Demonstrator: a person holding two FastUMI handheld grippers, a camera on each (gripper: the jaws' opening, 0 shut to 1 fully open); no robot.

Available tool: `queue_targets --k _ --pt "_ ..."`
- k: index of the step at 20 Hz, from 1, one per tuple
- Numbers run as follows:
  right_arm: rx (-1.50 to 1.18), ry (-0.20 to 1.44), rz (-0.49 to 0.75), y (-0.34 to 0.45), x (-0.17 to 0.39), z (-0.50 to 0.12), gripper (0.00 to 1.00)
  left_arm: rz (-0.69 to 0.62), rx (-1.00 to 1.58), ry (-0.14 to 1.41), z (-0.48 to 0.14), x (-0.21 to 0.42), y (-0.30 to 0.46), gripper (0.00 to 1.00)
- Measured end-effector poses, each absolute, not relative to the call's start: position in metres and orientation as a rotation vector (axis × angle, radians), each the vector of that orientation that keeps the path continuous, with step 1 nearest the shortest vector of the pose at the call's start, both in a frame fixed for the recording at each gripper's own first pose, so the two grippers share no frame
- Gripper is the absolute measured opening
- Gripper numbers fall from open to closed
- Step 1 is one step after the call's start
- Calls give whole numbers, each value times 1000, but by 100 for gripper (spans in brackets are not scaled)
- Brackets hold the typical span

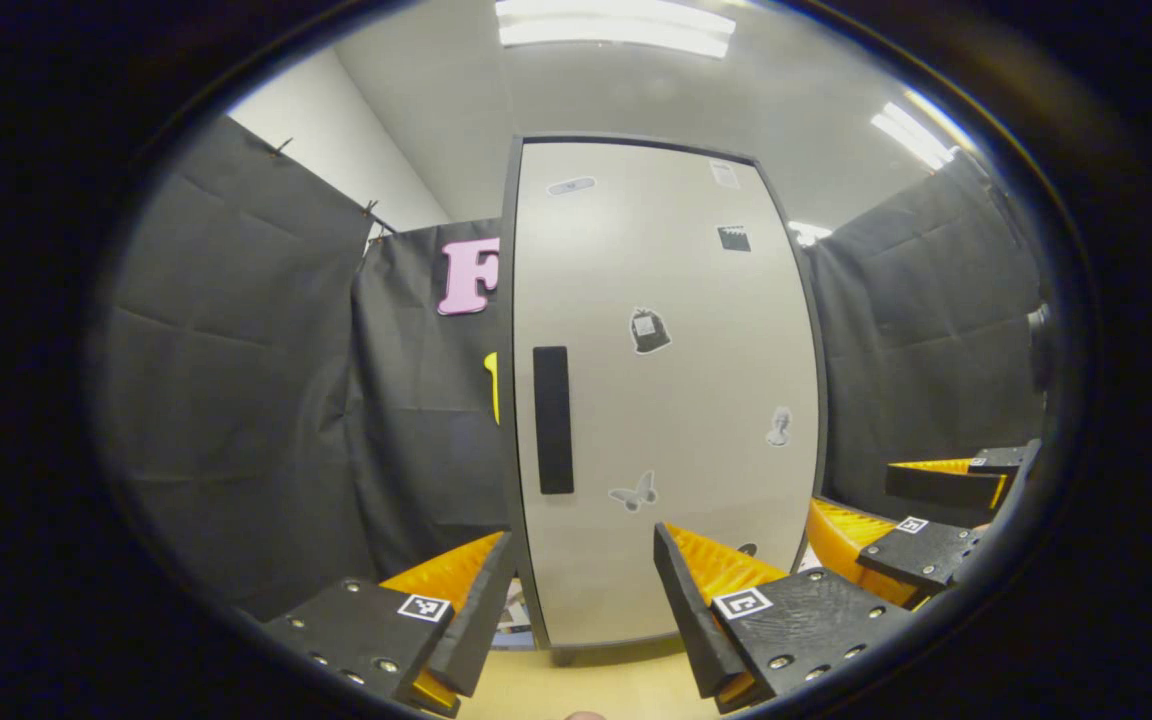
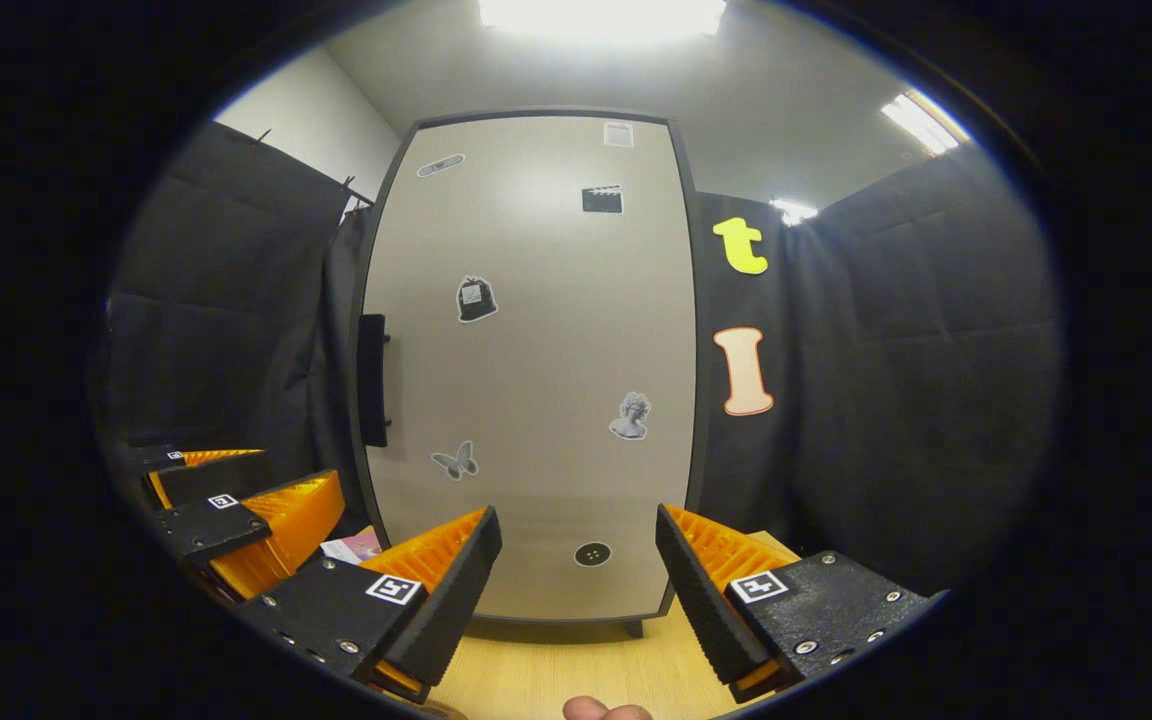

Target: Open the cabinet door with the right hand, grasp the bottle in the cabinet with the left hand and place it on the coaster, then close the cabinet door with the right hand.

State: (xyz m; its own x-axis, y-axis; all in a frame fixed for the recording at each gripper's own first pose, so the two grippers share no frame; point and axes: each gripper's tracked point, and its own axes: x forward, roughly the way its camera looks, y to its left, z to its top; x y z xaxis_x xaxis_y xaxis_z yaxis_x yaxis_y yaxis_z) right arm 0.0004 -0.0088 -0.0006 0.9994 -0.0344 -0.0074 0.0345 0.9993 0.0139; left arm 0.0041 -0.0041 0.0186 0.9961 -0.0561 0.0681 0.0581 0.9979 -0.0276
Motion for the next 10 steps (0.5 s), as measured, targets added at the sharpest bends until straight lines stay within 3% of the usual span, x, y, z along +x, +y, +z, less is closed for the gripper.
queue_targets --k 1,3,5,6,7,8,10 --pt "6 2 -35 -9 1 1 96 -55 -30 -71 19 3 -2 84" --pt "0 -8 -22 -6 5 5 96 -56 -26 -84 23 -1 1 84" --pt "7 -8 -1 1 10 7 96 -55 -16 -88 22 -7 9 76" --pt "10 -10 9 5 13 9 96 -57 -32 -95 21 -11 13 84" --pt "11 -15 17 10 18 12 96 -68 -62 -97 19 -16 16 80" --pt "8 -21 26 15 23 16 96 -63 -83 -87 13 -23 24 84" --pt "-3 -37 48 29 34 24 96 -26 -80 -56 -1 -37 49 80"
